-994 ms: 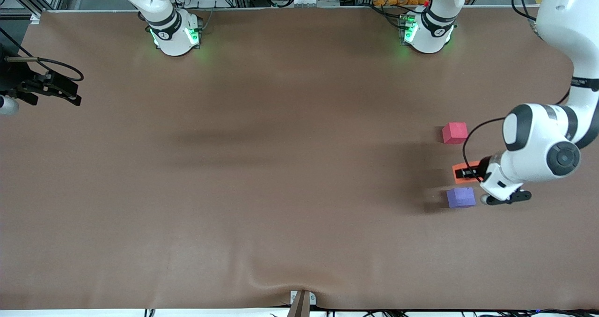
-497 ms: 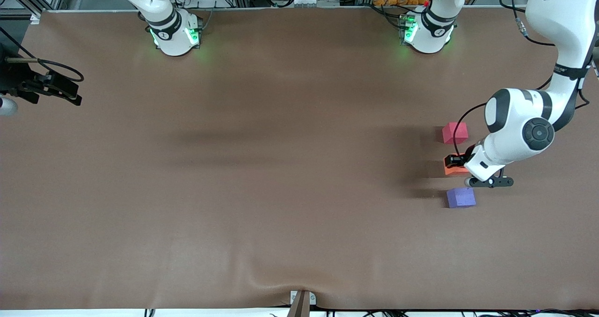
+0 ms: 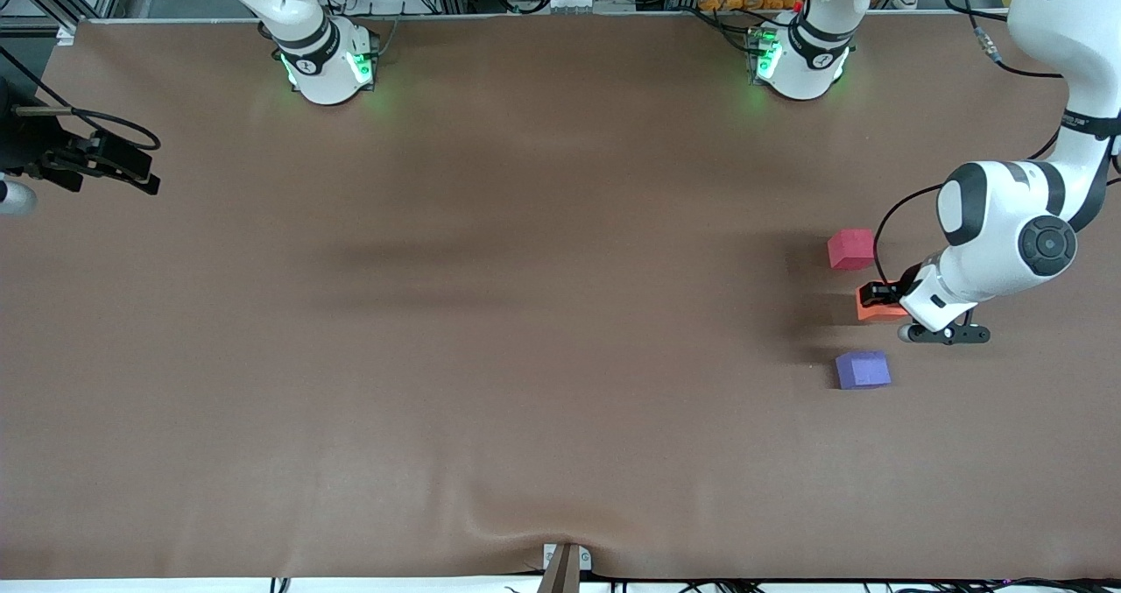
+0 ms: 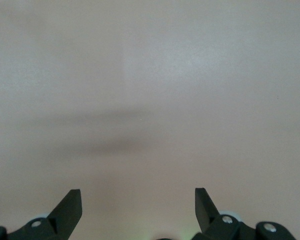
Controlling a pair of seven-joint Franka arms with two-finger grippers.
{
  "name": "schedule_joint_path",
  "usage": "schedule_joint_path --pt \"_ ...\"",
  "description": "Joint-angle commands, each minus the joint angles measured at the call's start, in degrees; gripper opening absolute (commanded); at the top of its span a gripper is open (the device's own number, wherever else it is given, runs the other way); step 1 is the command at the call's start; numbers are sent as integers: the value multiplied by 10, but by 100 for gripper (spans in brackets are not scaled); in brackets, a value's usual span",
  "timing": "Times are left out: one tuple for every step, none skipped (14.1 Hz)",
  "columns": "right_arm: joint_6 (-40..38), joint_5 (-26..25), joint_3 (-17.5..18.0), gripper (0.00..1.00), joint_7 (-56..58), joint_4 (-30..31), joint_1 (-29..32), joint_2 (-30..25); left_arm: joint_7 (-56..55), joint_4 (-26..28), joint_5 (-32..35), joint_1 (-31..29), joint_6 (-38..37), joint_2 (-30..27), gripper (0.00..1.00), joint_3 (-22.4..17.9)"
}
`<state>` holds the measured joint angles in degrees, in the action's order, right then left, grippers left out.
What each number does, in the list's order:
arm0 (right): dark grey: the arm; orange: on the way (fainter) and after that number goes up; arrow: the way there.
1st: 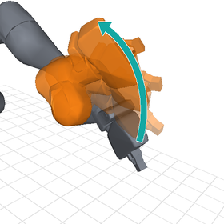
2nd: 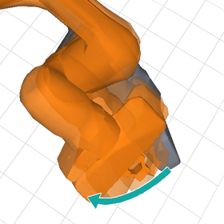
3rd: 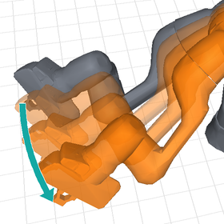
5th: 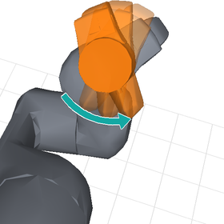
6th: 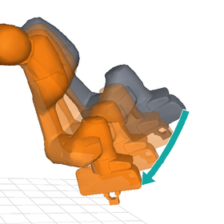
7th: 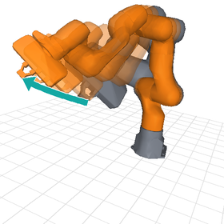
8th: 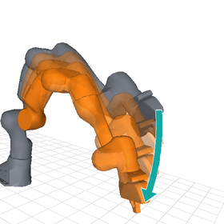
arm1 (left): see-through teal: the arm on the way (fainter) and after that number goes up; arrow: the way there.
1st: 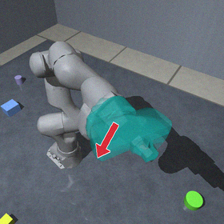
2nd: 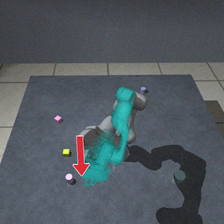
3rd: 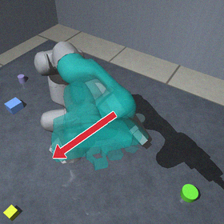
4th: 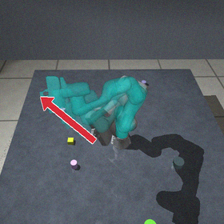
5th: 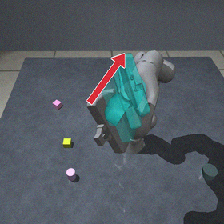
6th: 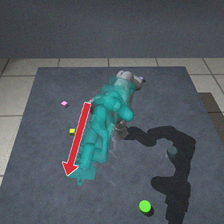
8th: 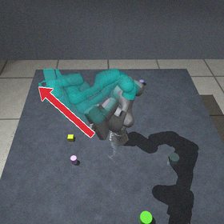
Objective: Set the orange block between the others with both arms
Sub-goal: 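Lower the orange cube between the pink and purple cubes with the left gripper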
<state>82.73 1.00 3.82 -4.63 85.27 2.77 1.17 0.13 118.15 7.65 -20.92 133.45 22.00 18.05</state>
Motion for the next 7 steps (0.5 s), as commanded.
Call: schedule_joint_path --pt "-5 4 8 100 -7 -12 15 1 8 24 0 -4 21 -15 0 4" --pt "-5 3 8 100 -8 -12 15 1 8 24 -1 -4 28 -13 0 4" --pt "-4 5 8 100 -8 -12 15 1 4 24 -1 -4 30 -7 0 4" --pt "-4 6 8 100 -8 -12 16 1 1 24 -1 -4 34 -2 0 4" --pt "-4 4 8 100 -8 -12 15 1 1 24 -1 -4 44 3 0 4" --pt "-2 4 8 100 -8 -12 15 1 1 24 -1 -3 46 9 0 4" --pt "-1 4 8 100 -7 -12 15 1 1 24 -1 -3 50 11 0 4"
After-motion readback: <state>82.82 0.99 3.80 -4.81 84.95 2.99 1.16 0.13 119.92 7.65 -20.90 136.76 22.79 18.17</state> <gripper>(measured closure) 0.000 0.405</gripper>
